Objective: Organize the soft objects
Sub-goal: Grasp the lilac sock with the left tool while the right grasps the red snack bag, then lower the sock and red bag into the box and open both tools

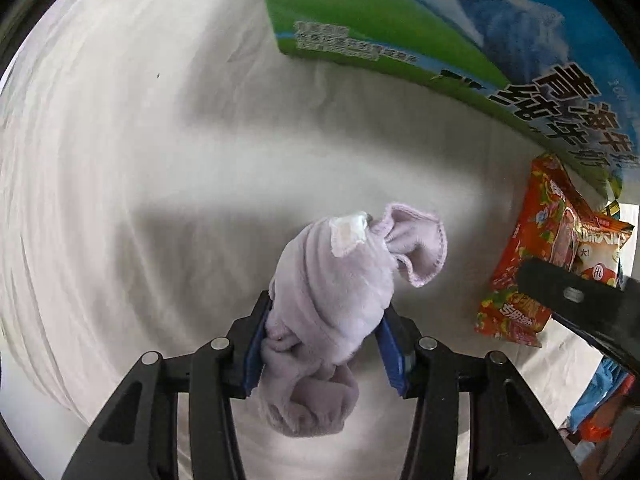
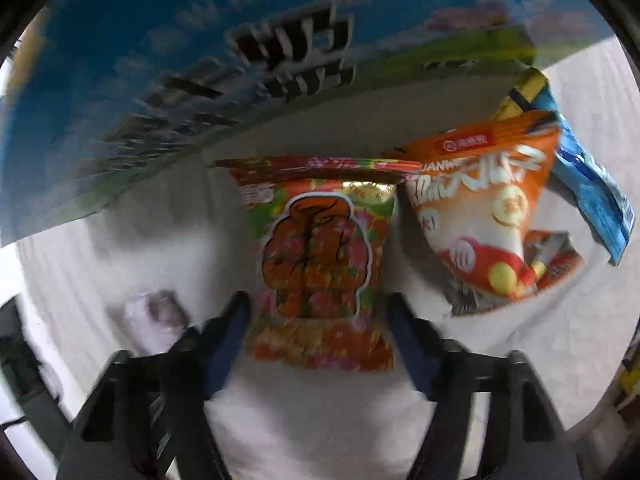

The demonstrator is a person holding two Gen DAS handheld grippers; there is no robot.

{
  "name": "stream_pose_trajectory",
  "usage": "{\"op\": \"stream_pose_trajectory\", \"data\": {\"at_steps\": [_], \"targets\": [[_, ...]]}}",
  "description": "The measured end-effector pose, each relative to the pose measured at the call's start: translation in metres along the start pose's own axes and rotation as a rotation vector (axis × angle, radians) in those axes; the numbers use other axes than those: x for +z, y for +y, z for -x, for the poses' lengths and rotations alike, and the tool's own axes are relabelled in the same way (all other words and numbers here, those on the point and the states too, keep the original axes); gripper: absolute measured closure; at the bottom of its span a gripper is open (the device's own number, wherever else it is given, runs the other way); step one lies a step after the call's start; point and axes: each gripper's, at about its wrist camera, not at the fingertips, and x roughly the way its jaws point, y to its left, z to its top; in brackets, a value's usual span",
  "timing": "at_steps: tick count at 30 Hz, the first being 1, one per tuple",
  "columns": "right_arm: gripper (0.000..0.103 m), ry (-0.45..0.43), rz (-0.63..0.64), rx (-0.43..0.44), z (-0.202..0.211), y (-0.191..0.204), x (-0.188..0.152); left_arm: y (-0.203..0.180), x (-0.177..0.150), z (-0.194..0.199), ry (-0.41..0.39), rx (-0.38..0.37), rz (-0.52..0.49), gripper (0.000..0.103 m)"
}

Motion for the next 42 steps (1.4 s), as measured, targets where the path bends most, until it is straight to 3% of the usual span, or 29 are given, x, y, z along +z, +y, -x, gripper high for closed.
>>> {"op": "stream_pose_trajectory", "data": {"at_steps": [2, 8, 12, 21, 30, 31, 35, 42], "targets": [[0.051, -0.032, 0.016, -0.029, 0.0, 0.004, -0.001, -0.005, -0.002, 0.003, -0.004, 0.005, -0.004, 0.057], [0.055, -0.019, 0.135, -0.14, -0.003, 0.023, -0.021, -0.009, -0.006, 0.003, 0.003, 0.005, -0.023, 0.059], [0.056, -0.026, 0.207, -0.156, 0.004, 0.025, -0.038, -0.016, -0.009, 0.014, -0.011, 0.007, -0.035, 0.06], [0.057, -0.072, 0.24, -0.089, 0.05, 0.008, -0.07, -0.027, -0.048, 0.064, -0.105, -0.023, -0.064, 0.061], [0.057, -0.145, 0.294, 0.002, 0.135, -0.003, -0.09, -0.046, -0.075, 0.152, -0.233, -0.077, -0.102, 0.061], [0.057, -0.151, 0.298, 0.012, 0.14, -0.007, -0.091, -0.036, -0.06, 0.164, -0.239, -0.083, -0.103, 0.061], [0.057, -0.184, 0.314, 0.056, 0.177, -0.014, -0.105, -0.032, -0.06, 0.194, -0.277, -0.096, -0.115, 0.061], [0.057, -0.239, 0.316, 0.118, 0.217, -0.036, -0.096, -0.052, -0.03, 0.22, -0.355, -0.117, -0.132, 0.061]]}}
